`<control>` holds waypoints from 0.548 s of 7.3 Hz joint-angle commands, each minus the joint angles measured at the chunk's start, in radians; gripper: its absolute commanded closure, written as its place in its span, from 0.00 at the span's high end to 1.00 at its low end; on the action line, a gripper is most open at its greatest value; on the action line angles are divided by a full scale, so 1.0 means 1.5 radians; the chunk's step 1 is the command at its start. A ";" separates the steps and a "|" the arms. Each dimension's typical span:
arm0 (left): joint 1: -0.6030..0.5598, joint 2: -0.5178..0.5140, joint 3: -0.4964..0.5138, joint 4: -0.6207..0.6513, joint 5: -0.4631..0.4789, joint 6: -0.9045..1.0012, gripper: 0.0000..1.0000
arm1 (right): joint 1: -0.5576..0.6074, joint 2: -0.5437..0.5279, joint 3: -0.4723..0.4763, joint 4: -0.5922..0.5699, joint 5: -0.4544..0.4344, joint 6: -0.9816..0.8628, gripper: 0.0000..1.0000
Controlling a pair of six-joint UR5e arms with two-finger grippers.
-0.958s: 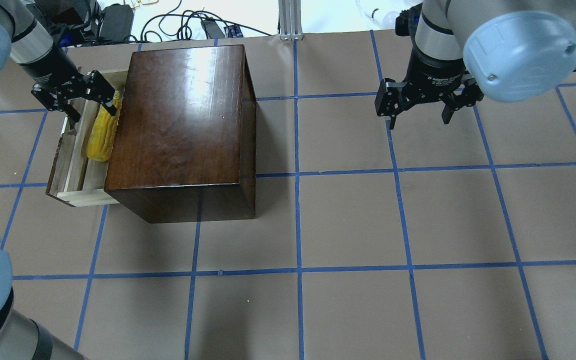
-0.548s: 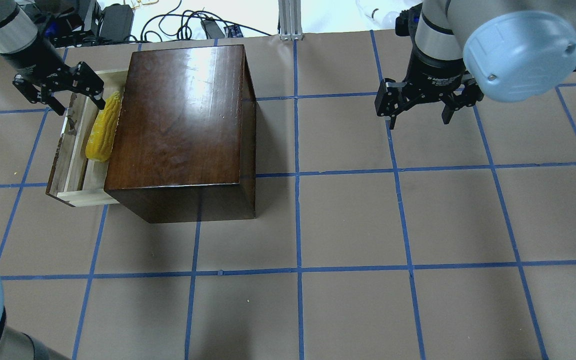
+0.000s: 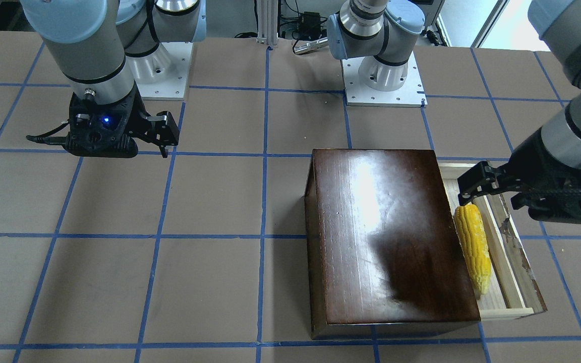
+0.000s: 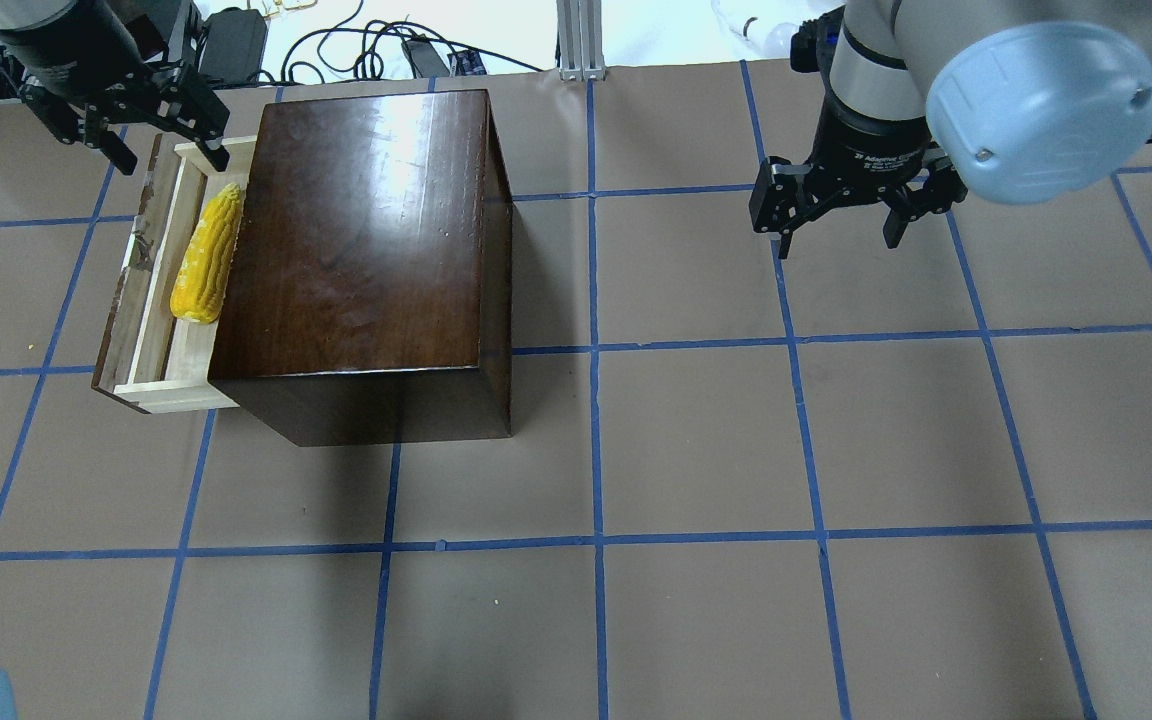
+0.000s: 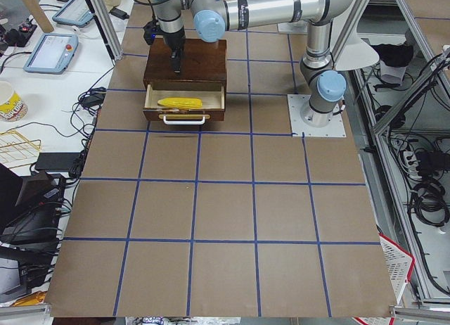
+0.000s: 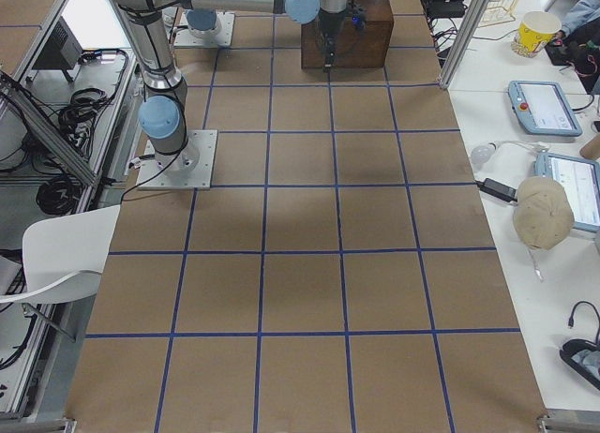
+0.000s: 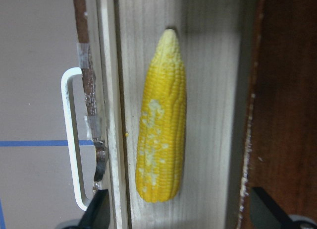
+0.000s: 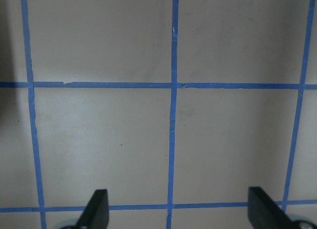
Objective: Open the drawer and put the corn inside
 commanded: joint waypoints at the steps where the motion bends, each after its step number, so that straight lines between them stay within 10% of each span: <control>1: -0.075 0.006 -0.008 -0.004 -0.006 -0.039 1.00 | 0.000 0.000 0.000 0.000 0.000 -0.001 1.00; 4: -0.147 0.016 -0.024 0.001 0.000 -0.070 1.00 | 0.000 0.000 0.000 0.000 0.000 0.000 1.00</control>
